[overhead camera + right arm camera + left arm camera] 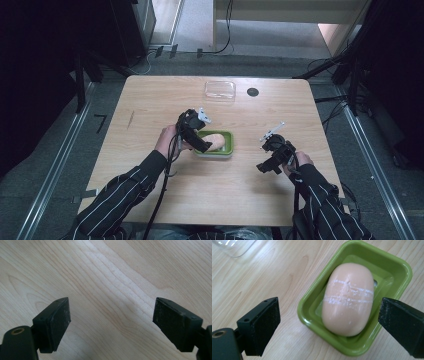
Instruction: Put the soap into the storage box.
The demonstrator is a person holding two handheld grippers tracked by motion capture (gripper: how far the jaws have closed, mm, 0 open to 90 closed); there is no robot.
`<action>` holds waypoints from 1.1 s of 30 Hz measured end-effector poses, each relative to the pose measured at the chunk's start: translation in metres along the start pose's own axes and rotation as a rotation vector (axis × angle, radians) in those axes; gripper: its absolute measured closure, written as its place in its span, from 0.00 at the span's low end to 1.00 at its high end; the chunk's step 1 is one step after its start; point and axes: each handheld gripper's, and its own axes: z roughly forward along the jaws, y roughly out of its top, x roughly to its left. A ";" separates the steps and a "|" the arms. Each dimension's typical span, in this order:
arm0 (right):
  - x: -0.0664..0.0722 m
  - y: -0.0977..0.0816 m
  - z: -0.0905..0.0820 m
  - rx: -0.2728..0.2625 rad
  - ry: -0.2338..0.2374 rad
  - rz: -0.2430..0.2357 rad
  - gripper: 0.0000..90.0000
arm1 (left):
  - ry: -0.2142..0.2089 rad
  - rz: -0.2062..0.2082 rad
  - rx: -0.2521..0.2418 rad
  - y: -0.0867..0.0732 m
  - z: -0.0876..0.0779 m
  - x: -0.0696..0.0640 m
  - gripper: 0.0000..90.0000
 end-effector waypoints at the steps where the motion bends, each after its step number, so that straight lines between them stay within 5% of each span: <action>1: 0.000 0.000 0.000 0.000 0.001 0.000 0.17 | 0.006 -0.009 -0.003 -0.001 -0.002 0.000 0.05; 33: 0.001 -0.001 -0.001 0.002 -0.005 -0.004 0.17 | 0.085 -0.078 0.037 -0.056 -0.047 -0.008 0.04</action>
